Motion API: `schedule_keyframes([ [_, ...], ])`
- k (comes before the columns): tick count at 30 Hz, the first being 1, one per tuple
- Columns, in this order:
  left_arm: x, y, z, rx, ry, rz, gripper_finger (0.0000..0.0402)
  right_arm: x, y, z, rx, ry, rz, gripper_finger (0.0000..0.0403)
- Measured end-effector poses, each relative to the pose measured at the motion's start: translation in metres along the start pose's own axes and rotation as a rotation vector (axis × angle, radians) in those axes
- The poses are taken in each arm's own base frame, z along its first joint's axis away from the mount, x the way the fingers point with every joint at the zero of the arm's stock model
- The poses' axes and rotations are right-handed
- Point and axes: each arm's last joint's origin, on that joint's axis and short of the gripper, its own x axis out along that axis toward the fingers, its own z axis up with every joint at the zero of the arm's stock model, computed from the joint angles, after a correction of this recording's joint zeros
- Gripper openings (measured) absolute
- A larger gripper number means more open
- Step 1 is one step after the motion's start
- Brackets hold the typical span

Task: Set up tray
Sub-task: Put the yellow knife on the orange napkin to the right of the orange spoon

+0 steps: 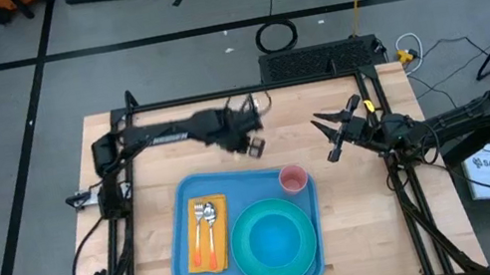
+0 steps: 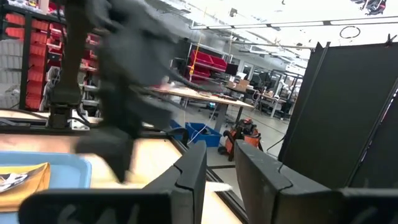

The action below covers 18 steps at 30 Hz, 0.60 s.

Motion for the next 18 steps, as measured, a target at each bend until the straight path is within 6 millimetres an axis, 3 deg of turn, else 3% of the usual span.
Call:
schedule_keyframes([
  [6, -0.058, -0.027, -0.072, -0.021, -0.028, 0.030, 0.0070, 0.000, 0.000, 0.000, -0.008, 0.001, 0.000, 0.0077],
  [10, -0.086, -0.040, -0.125, -0.107, -0.026, 0.019, 0.0070, 0.000, 0.000, 0.000, -0.008, 0.000, 0.000, 0.0077],
  [14, -0.099, -0.054, -0.173, -0.205, 0.013, -0.023, 0.0070, 0.000, 0.000, 0.001, 0.003, -0.010, -0.002, 0.0077],
  [18, -0.100, -0.065, -0.209, -0.288, 0.028, -0.040, 0.0070, 0.000, -0.001, 0.003, 0.014, -0.028, -0.007, 0.0077],
])
